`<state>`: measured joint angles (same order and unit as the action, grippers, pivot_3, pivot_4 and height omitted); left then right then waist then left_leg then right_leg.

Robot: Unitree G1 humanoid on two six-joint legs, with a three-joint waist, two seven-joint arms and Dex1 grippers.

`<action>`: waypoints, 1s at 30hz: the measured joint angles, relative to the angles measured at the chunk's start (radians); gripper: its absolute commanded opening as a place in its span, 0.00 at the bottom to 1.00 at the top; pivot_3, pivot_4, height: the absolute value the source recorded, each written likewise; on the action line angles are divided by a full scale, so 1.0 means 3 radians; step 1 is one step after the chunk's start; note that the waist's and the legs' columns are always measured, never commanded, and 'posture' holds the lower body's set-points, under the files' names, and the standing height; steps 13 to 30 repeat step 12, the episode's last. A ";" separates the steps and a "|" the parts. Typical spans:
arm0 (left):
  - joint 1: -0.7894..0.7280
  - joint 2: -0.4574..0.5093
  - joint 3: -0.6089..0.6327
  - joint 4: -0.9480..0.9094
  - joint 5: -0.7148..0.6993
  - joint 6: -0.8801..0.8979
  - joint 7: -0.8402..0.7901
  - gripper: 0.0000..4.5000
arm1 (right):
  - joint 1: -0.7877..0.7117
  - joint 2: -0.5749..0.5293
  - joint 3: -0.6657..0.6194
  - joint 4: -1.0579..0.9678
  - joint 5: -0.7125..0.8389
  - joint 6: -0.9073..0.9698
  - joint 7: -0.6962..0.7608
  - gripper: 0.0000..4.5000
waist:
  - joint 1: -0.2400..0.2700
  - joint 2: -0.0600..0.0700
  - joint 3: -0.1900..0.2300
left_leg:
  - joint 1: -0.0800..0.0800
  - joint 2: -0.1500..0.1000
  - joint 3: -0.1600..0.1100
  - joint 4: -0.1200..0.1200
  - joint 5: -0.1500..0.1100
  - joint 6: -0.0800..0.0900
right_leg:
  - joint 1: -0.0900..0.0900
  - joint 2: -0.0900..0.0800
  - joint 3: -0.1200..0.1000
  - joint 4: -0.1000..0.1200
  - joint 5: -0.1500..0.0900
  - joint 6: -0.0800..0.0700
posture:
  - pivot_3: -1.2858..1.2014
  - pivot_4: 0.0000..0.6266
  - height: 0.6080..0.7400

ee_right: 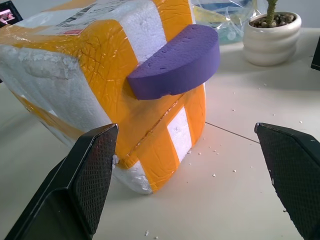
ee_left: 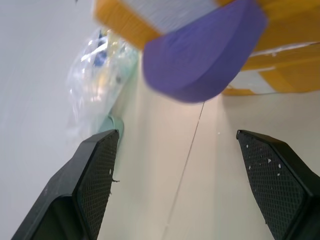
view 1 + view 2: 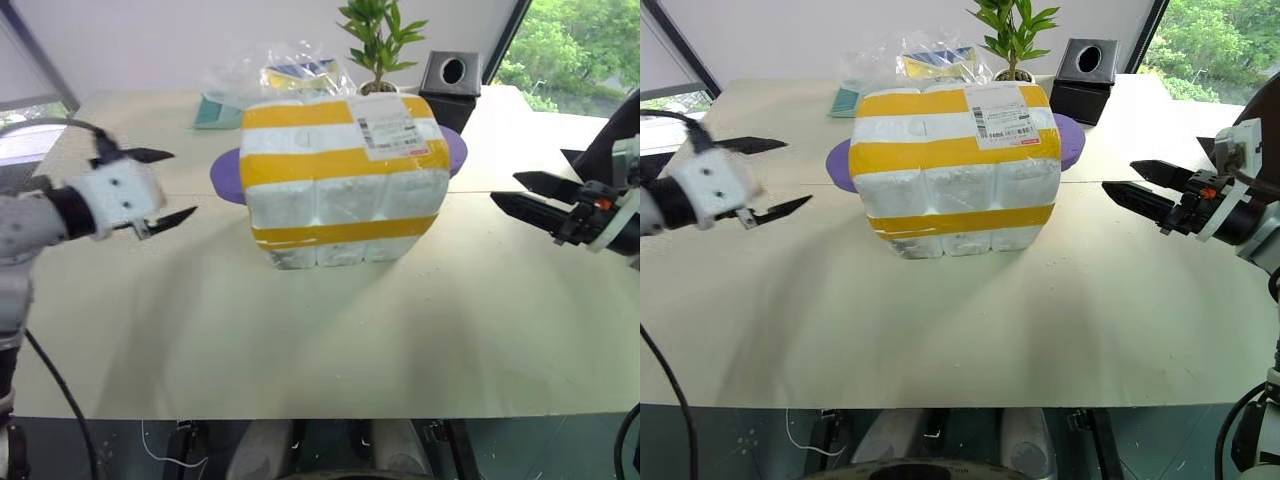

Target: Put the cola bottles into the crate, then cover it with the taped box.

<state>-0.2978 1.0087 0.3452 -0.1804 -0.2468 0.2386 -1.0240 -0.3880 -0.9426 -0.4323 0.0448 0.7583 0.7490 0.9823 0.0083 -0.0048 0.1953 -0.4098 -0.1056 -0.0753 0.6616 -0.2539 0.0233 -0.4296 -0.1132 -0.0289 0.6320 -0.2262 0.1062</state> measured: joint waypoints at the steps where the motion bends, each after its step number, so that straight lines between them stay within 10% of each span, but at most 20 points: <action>1: 0.0014 0.0001 0.0082 0.0053 -0.0195 0.0240 -0.0073 0.87 | -0.0001 0.0000 0.0006 0.0015 -0.0007 0.0000 0.0003 1.00 | 0.0000 0.0000 0.0000 | 0.0000 0.0000 0.0000 0.0000 0.0000 0.0000 | 0.0000 0.0001 0.0000 0.0000 0.0000 0.0000 | 0.52 0.24 1.00; 9: -0.0113 0.0507 0.0733 0.0727 -0.1813 0.2281 -0.0863 0.87 | -0.0001 -0.0002 0.0104 -0.0044 -0.0036 -0.0007 0.0180 1.00 | -0.0006 0.0001 0.0000 | 0.0001 -0.0001 -0.0001 0.0002 0.0000 0.0001 | 0.0002 0.0006 -0.0003 0.0002 -0.0001 0.0001 | 0.52 0.24 1.00; 30: -0.0164 0.0514 0.0734 0.0740 -0.1907 0.2394 -0.0819 0.87 | -0.0032 -0.0002 0.0149 -0.0083 -0.0035 -0.0006 0.0215 1.00 | -0.0005 0.0002 -0.0001 | 0.0004 0.0001 -0.0001 0.0002 0.0000 0.0000 | 0.0004 0.0002 0.0000 0.0002 0.0000 0.0000 | 0.52 0.24 1.00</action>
